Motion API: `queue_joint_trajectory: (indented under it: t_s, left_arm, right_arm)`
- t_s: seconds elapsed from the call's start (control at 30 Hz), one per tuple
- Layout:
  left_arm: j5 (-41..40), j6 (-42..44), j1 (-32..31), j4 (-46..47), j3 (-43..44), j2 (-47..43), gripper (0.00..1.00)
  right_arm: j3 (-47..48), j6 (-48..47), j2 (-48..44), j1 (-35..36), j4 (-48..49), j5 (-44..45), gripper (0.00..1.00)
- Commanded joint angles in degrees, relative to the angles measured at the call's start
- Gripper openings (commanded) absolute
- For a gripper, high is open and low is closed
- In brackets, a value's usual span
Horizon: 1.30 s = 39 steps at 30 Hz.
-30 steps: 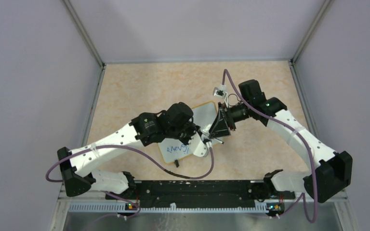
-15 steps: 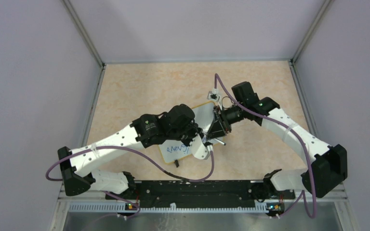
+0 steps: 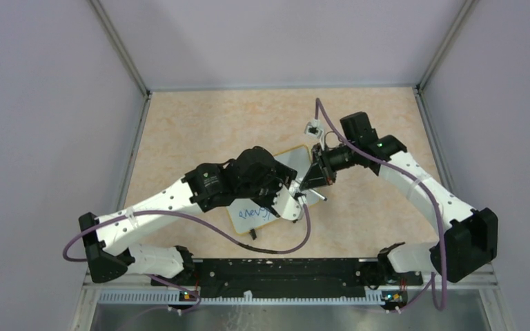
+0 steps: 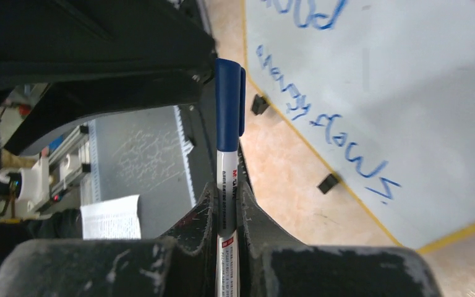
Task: Write a sentence on the whiteboard
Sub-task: Put down the whiteboard marker at the center of the board.
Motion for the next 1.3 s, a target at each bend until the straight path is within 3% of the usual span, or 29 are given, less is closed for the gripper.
queue_joint_trajectory:
  t_s: [0.0, 0.2, 0.3, 0.47, 0.9, 1.27]
  left_arm:
    - [3.3, -9.7, 3.1, 4.3, 2.1, -2.2, 0.80]
    - [16.0, -30.9, 14.8, 5.1, 7.2, -0.3, 0.89]
    - [21.2, -40.5, 21.4, 7.8, 6.4, -1.4, 0.98]
    - [25.1, -51.7, 32.0, 9.0, 6.7, -1.2, 0.99]
    - [27.2, -60.3, 50.0, 9.5, 2.4, 0.3, 0.99]
    - [31.5, -58.4, 60.2, 10.9, -4.3, 0.2, 0.99]
  right_arm:
    - [3.4, 0.6, -2.0, -6.4, 2.8, 2.1, 0.00]
    - [2.3, -2.4, -3.1, -17.6, 1.8, 11.0, 0.00]
    - [0.5, -5.1, -3.1, -23.2, 1.2, 18.4, 0.00]
    - [-4.2, -8.0, -2.6, -33.2, 4.5, 24.8, 0.00]
    - [-17.6, -9.8, 2.4, -36.7, 20.6, 44.8, 0.00]
    - [-19.0, -7.6, 11.0, -36.9, 25.9, 50.7, 0.00]
